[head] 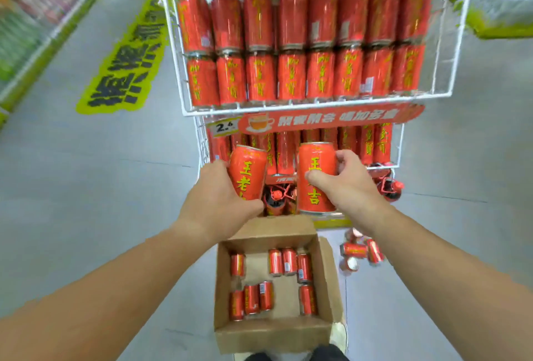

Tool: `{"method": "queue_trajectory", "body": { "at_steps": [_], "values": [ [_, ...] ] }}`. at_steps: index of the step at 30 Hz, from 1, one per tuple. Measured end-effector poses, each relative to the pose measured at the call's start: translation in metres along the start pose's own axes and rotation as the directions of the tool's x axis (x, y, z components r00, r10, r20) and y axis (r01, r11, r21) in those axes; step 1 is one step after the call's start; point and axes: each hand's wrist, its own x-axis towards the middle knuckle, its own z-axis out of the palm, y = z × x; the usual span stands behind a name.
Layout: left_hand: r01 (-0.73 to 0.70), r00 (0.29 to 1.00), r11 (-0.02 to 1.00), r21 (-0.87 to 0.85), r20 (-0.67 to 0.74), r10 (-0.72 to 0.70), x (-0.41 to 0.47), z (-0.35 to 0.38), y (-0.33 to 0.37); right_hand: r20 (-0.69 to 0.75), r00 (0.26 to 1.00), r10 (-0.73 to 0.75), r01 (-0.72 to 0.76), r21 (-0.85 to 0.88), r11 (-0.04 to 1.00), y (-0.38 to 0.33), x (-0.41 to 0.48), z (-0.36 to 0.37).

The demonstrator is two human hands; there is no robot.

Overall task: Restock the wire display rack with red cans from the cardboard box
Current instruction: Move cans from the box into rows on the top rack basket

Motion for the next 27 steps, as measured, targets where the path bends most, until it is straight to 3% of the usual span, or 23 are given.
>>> {"method": "queue_trajectory", "body": {
  "at_steps": [6, 13, 21, 27],
  "values": [
    [-0.155, 0.985, 0.987, -0.048, -0.08, 0.151, -0.015, -0.097, 0.082, -0.109, 0.982, -0.156, 0.16, 0.035, 0.986, -0.126, -0.052, -0.054],
    [-0.318, 0.911, 0.948, -0.017, -0.282, 0.3, -0.022, -0.193, 0.178, -0.217, 0.922, -0.321, 0.337, 0.039, 0.941, -0.232, -0.086, -0.1],
    [-0.343, 0.89, 0.937, -0.063, -0.339, 0.303, -0.012, -0.241, 0.253, -0.203, 0.862, -0.464, 0.471, -0.02, 0.882, -0.305, -0.088, -0.15],
    [-0.259, 0.902, 0.965, -0.038, -0.366, 0.228, 0.02, -0.24, 0.278, -0.145, 0.848, -0.51, 0.505, -0.075, 0.86, -0.325, -0.046, -0.187]
  ]
}}
